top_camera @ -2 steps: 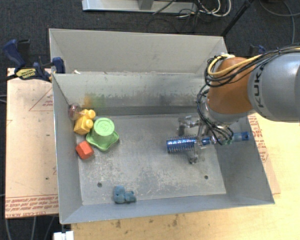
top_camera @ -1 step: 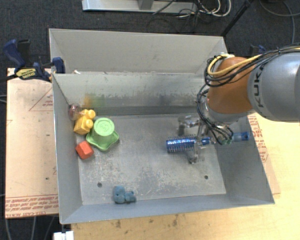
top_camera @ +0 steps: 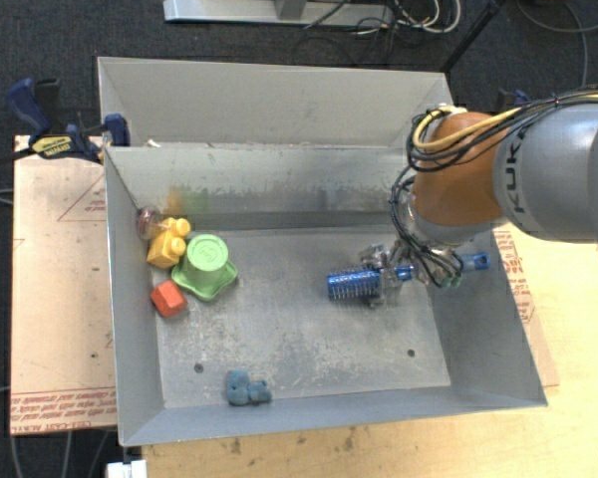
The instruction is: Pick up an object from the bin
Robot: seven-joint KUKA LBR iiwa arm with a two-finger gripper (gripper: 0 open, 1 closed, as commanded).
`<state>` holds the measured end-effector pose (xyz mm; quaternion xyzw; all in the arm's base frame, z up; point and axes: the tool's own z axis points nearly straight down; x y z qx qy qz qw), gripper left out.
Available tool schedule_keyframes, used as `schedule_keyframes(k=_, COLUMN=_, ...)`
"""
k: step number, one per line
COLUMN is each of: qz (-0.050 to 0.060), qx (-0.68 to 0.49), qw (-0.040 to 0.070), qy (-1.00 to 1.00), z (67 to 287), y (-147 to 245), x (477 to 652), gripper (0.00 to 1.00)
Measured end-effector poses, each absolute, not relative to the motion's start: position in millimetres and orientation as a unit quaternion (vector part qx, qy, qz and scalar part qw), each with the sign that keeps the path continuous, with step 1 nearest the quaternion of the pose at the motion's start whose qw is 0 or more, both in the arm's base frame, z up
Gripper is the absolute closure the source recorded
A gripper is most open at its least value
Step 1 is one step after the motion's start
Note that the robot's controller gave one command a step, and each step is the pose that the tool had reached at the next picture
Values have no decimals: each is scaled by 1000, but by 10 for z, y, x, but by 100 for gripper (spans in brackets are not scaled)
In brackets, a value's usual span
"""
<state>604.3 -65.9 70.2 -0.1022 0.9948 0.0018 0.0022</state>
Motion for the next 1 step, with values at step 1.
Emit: schedule_keyframes(k=1, qz=-1, qx=-103, qw=5, qy=995, z=1741, y=-654, x=6065, gripper=100)
